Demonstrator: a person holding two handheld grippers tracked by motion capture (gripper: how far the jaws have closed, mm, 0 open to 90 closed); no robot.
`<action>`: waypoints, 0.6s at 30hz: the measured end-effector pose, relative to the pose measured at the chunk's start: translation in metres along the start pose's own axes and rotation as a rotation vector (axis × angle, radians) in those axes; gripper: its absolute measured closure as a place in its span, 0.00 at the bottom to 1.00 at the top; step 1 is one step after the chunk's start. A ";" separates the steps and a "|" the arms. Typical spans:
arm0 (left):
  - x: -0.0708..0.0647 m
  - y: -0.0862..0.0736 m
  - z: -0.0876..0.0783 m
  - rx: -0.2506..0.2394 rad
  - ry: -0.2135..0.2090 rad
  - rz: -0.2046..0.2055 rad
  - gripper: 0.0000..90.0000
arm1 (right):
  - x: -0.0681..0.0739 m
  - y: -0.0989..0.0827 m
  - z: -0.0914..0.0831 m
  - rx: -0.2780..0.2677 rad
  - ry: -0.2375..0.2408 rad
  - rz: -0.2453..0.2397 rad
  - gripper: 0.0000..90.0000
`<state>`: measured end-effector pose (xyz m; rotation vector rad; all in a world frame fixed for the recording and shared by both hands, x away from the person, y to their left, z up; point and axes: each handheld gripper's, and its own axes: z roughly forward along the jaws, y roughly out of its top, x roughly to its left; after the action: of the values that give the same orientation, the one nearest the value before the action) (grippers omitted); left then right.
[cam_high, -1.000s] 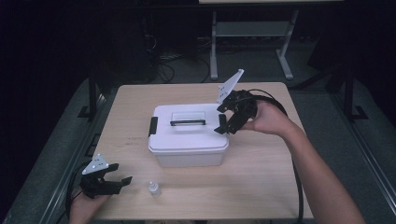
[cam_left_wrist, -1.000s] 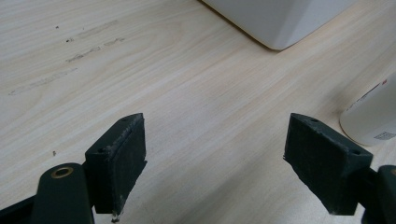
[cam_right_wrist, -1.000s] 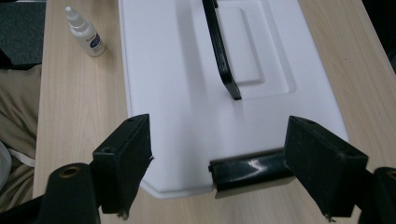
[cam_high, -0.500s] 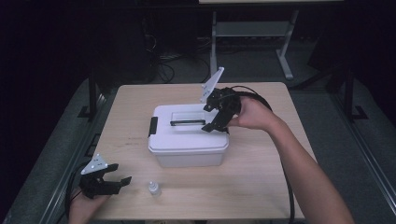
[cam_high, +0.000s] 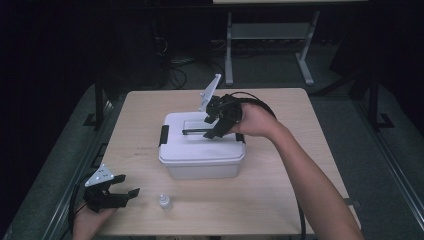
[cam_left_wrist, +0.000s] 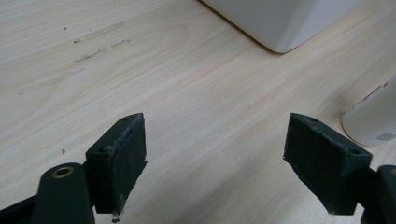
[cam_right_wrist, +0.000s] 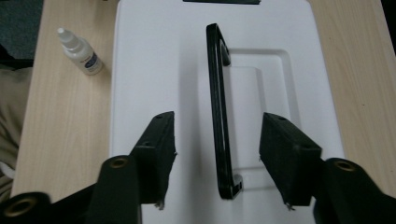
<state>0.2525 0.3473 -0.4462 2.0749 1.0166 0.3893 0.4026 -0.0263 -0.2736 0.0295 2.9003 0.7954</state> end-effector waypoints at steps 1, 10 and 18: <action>0.000 0.000 0.000 0.001 -0.002 0.001 0.23 | 0.000 0.001 0.002 0.006 0.006 -0.002 0.60; 0.001 -0.001 0.000 0.005 0.000 0.002 0.24 | -0.005 0.008 0.022 0.047 0.036 0.007 0.80; 0.002 -0.001 0.002 0.013 0.000 0.003 0.25 | -0.013 0.012 0.024 0.049 0.040 0.021 0.90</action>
<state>0.2543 0.3487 -0.4483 2.0886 1.0182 0.3850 0.4186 -0.0040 -0.2865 0.0495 2.9620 0.7363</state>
